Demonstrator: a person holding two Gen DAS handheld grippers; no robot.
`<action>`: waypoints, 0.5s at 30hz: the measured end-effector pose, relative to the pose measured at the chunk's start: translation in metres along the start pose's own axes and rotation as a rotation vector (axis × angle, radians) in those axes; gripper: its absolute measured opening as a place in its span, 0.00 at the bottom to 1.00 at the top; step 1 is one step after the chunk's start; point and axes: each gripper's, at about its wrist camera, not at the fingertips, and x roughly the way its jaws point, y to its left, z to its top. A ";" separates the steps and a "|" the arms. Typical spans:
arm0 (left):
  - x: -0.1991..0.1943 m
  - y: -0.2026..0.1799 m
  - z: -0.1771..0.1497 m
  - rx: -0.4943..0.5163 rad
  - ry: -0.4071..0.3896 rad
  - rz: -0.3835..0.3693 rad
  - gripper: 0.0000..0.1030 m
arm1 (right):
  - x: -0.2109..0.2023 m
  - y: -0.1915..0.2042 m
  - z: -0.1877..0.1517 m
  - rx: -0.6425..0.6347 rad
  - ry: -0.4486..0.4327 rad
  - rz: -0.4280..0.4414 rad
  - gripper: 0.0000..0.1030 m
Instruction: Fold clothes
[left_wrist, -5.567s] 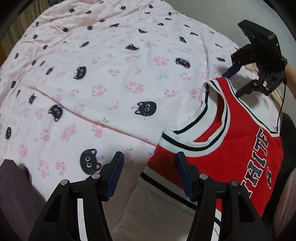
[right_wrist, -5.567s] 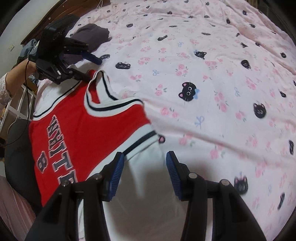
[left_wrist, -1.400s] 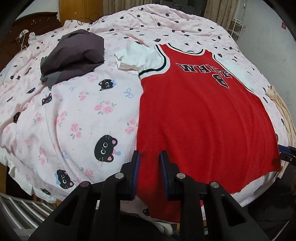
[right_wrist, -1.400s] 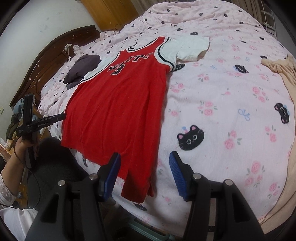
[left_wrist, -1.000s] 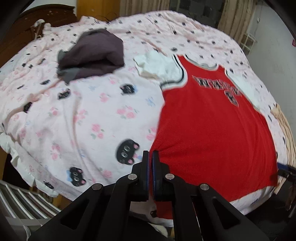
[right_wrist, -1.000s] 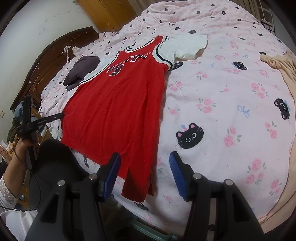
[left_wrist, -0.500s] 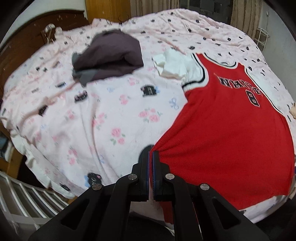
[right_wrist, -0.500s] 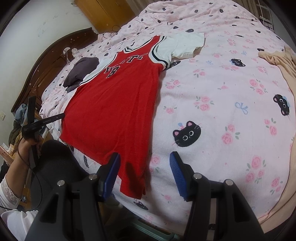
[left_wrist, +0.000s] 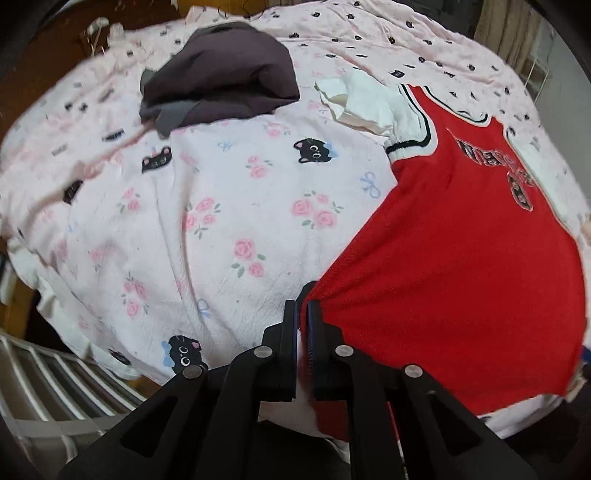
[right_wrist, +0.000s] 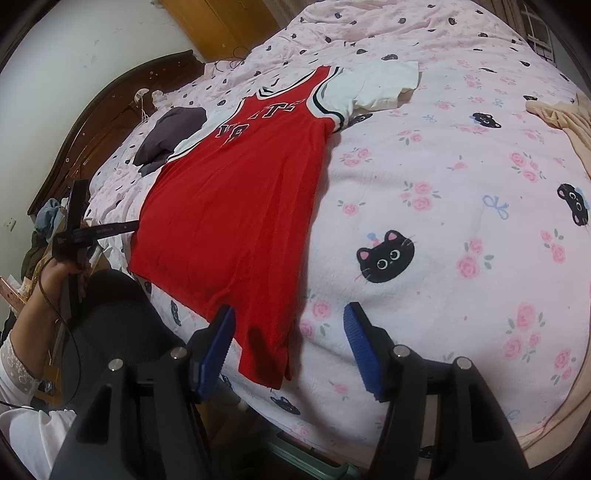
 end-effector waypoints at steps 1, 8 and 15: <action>-0.003 0.003 -0.001 -0.005 -0.003 -0.014 0.15 | 0.000 0.000 0.000 0.000 0.000 0.001 0.61; -0.016 0.024 -0.024 -0.028 0.027 -0.147 0.39 | 0.002 -0.004 -0.001 0.008 0.004 0.007 0.62; -0.013 -0.011 -0.040 0.181 0.068 -0.170 0.39 | 0.007 -0.003 0.002 0.015 0.009 0.012 0.69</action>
